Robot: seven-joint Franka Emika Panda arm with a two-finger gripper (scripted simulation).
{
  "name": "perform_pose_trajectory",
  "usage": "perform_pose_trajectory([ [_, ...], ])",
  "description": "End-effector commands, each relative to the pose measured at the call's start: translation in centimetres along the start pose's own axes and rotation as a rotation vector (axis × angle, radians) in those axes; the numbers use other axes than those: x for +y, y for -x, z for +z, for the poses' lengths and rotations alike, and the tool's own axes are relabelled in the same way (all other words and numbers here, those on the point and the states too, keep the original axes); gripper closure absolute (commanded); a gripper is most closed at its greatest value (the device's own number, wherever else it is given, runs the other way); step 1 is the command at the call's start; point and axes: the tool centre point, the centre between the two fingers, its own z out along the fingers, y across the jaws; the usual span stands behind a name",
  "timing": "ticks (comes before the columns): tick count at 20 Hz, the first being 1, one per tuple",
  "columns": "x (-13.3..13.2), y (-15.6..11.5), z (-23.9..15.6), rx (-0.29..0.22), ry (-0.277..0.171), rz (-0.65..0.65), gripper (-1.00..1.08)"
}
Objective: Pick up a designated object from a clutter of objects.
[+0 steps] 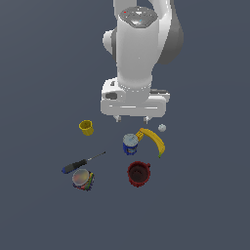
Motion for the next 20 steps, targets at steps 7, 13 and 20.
perform_pose_trajectory([
  [7, 0.0, 0.8, 8.1, -0.007, 0.002, 0.164, -0.92],
  [13, 0.0, 1.7, 11.9, -0.010, 0.004, 0.246, -0.92],
  [20, 0.1, 2.3, 13.9, -0.011, 0.005, 0.289, -0.92],
])
